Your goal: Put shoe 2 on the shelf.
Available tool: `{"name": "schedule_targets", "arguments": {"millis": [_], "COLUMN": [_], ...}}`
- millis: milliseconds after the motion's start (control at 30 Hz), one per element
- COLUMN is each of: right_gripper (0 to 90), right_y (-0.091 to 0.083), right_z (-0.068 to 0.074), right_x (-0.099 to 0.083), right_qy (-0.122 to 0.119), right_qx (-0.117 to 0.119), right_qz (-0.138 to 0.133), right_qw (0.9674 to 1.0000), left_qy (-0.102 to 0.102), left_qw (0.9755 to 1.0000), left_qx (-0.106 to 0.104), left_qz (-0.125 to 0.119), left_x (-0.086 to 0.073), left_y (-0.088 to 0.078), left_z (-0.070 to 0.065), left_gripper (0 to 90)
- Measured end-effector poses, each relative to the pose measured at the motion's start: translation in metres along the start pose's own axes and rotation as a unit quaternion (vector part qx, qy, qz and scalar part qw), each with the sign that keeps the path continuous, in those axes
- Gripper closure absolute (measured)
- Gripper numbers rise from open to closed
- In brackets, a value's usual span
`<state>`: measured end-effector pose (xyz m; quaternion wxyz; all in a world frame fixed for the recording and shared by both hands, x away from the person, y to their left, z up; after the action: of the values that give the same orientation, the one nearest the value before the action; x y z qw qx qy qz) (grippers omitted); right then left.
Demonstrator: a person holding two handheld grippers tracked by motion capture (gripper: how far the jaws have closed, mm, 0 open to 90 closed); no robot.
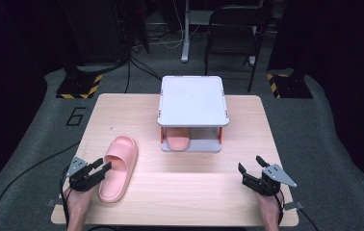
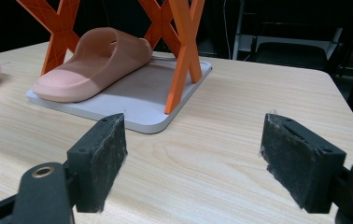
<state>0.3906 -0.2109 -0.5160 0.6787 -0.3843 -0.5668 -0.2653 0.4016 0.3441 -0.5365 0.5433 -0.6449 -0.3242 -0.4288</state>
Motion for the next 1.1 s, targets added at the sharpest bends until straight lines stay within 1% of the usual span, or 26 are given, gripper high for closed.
{"name": "schedule_targets", "arguments": {"millis": [67,133,200,233,267,300,367,400,500,533,567,600,667,733,800,833,933,967,1000,1033,1100], "right_gripper": [22.8,22.8,23.0,23.0,23.1,23.4,23.6,23.9,25.1,25.5,26.0,26.1,26.2,26.4,26.4,26.3,26.3,26.4,26.4,26.5,27.0], "right_y": [0.0,-0.001,-0.001,-0.001,0.0,0.0,0.0,0.0,0.001,0.002,0.002,0.003,0.004,0.005,0.006,0.007,0.008,0.009,0.01,0.011,0.015], "right_z": [0.001,0.001,0.001,0.001,0.002,0.002,0.002,0.003,0.003,0.004,0.004,0.005,0.006,0.008,0.01,0.012,0.015,0.017,0.017,0.017,0.019], "right_x": [0.0,0.001,0.001,0.001,0.001,0.001,0.0,0.0,-0.001,-0.001,-0.001,-0.001,0.001,0.002,0.004,0.005,0.016,0.021,0.027,0.033,0.046], "right_qy": [0.0,0.001,0.0,0.001,0.001,-0.001,-0.006,-0.003,-0.006,-0.005,-0.006,-0.01,-0.009,-0.01,-0.008,-0.011,-0.012,-0.009,-0.009,-0.01,-0.012], "right_qx": [0.003,0.003,0.004,0.003,0.002,0.006,0.008,0.006,0.009,0.008,0.01,0.014,0.015,0.019,0.027,0.029,0.041,0.043,0.049,0.051,0.057], "right_qz": [-0.002,0.0,-0.004,0.0,-0.004,0.0,0.004,0.004,0.01,0.013,0.014,0.014,0.013,0.01,0.017,0.017,0.013,0.01,0.007,0.003,-0.001], "right_qw": [1.0,1.0,1.0,1.0,1.0,1.0,0.9999,1.0,0.9999,0.9999,0.9998,0.9998,0.9998,0.9997,0.9995,0.9994,0.999,0.999,0.9987,0.9986,0.9983], "left_qy": [0.009,0.016,0.018,0.02,0.016,0.014,0.011,0.012,0.011,0.009,0.002,-0.001,-0.003,0.002,0.012,0.01,0.008,0.009,0.005,0.008,0.007], "left_qw": [0.9999,0.9998,0.9997,0.9996,0.9996,0.9996,0.9997,0.9996,0.9996,0.9997,0.9997,0.9998,0.9998,0.9998,0.9998,0.9997,0.9997,0.9997,0.9996,0.9997,0.9997], "left_qx": [0.004,0.011,0.016,0.019,0.021,0.022,0.023,0.024,0.026,0.023,0.022,0.018,0.018,0.017,0.014,0.017,0.015,0.014,0.015,0.012,0.01], "left_qz": [0.006,0.01,0.011,0.01,0.009,0.009,0.007,0.007,0.001,-0.001,-0.008,-0.007,-0.012,-0.012,-0.009,-0.013,-0.014,-0.015,-0.022,-0.02,-0.023], "left_x": [-0.001,-0.002,-0.002,-0.002,-0.001,-0.002,-0.001,-0.001,-0.001,0.0,0.001,0.001,0.002,0.002,0.002,0.002,0.003,0.003,0.004,0.004,0.005], "left_y": [0.002,0.004,0.004,0.004,0.004,0.004,0.005,0.005,0.005,0.005,0.005,0.004,0.004,0.004,0.003,0.003,0.002,0.001,0.001,-0.001,-0.003], "left_z": [-0.001,-0.002,-0.002,-0.001,-0.001,0.0,0.0,0.0,0.0,0.0,0.0,-0.001,-0.002,-0.004,-0.005,-0.006,-0.006,-0.006,-0.007,-0.007,-0.009], "left_gripper": [63.2,65.6,67.3,69.6,71.8,74.1,75.4,75.9,77.8,78.9,80.0,80.9,82.5,83.8,84.7,84.8,84.9,84.9,84.9,84.9,84.9]}}
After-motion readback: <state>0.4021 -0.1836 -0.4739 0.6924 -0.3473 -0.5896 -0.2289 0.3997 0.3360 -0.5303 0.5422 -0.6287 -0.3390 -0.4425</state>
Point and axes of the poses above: each handheld gripper's, and its own axes: y roughly forward along the jaws, x roughly out of its top, z roughly to its left, the point moved 5 cm from there along y, roughly forward along the jaws, and after that the axes turned 13 degrees about x, right-handed, at the moved point
